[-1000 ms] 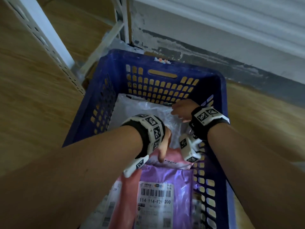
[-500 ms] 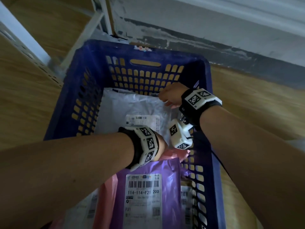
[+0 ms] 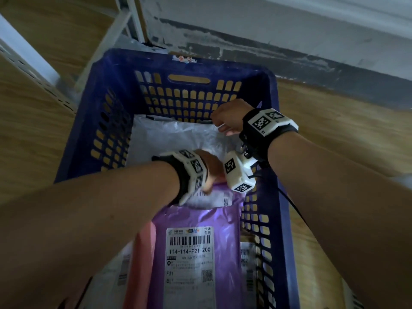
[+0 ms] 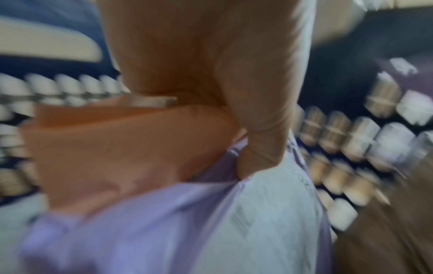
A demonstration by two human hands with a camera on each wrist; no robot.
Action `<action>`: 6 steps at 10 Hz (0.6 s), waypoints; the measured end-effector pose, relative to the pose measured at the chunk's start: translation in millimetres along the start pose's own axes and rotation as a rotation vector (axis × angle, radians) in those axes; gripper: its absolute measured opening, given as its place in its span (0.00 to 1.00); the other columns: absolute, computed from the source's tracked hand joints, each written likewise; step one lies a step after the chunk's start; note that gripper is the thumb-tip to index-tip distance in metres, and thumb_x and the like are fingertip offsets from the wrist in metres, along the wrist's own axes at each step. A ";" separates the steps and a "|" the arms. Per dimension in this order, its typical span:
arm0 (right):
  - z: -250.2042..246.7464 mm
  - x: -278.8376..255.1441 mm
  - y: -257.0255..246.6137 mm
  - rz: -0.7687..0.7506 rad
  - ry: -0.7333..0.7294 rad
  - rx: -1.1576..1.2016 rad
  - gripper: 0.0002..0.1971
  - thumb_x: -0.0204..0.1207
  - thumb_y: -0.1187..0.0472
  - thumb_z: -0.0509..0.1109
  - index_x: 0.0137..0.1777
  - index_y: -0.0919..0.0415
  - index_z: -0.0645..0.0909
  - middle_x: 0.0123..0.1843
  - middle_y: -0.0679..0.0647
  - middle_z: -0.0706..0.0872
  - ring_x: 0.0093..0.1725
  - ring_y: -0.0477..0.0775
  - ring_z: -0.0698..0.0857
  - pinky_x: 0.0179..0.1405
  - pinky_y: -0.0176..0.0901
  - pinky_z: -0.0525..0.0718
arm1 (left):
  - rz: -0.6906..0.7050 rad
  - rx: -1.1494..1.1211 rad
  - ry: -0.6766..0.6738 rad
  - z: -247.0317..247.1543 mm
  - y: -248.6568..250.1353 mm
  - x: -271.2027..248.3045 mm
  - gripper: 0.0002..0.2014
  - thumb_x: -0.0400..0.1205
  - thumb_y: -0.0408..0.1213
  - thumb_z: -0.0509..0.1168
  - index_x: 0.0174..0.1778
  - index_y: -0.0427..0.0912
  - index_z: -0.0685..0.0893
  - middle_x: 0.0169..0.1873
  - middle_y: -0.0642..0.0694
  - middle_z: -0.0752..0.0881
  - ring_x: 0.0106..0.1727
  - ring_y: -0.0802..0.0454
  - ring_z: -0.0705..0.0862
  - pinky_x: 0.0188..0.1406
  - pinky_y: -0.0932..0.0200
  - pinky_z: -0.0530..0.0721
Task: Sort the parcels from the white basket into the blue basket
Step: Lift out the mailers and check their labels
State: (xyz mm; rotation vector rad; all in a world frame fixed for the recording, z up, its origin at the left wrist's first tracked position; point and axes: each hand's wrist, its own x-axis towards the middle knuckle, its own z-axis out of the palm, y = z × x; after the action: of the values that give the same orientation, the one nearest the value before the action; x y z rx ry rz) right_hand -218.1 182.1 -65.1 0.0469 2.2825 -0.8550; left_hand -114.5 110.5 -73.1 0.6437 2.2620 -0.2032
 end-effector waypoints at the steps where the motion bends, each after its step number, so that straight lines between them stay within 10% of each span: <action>1: -12.0 -16.7 -9.0 -0.076 0.044 -0.168 0.03 0.81 0.64 0.62 0.48 0.58 0.76 0.49 0.55 0.83 0.52 0.55 0.84 0.55 0.41 0.83 | -0.125 -0.227 0.025 -22.3 -27.9 -15.0 0.17 0.79 0.48 0.66 0.60 0.44 0.80 0.46 0.50 0.85 0.50 0.48 0.84 0.50 0.56 0.81; 3: -37.0 -65.5 -30.2 -0.114 0.186 0.184 0.13 0.80 0.55 0.64 0.33 0.52 0.75 0.32 0.48 0.78 0.32 0.46 0.77 0.33 0.36 0.76 | -0.252 -0.423 0.344 -50.0 -65.5 -79.8 0.13 0.79 0.43 0.65 0.53 0.38 0.83 0.37 0.44 0.82 0.41 0.43 0.81 0.40 0.59 0.73; 4: -40.4 -100.5 -45.7 -0.153 0.279 0.354 0.19 0.78 0.43 0.65 0.33 0.55 0.80 0.32 0.51 0.81 0.31 0.48 0.79 0.37 0.38 0.79 | -0.313 -0.575 0.499 -59.9 -71.0 -120.0 0.09 0.78 0.41 0.66 0.49 0.39 0.82 0.44 0.39 0.83 0.43 0.43 0.80 0.40 0.60 0.70; 5: -41.4 -126.7 -47.4 -0.219 0.336 0.346 0.25 0.71 0.34 0.68 0.48 0.56 0.88 0.54 0.55 0.89 0.56 0.55 0.86 0.65 0.47 0.80 | -0.393 -0.817 0.623 -62.1 -70.1 -157.6 0.10 0.76 0.41 0.69 0.46 0.37 0.83 0.45 0.38 0.86 0.43 0.43 0.83 0.38 0.60 0.73; 6: -36.7 -160.7 -51.8 -0.331 0.183 0.191 0.23 0.65 0.36 0.75 0.51 0.53 0.87 0.55 0.54 0.90 0.57 0.56 0.87 0.66 0.54 0.81 | -0.428 -0.963 0.658 -56.6 -61.1 -189.1 0.10 0.74 0.39 0.70 0.45 0.37 0.84 0.42 0.40 0.85 0.43 0.45 0.83 0.34 0.61 0.77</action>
State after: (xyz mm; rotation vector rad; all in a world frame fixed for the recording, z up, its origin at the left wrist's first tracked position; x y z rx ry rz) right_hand -130.9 194.6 83.6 -0.1788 2.4089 -1.2860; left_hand -71.1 3.7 98.4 -0.3475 2.6794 0.9755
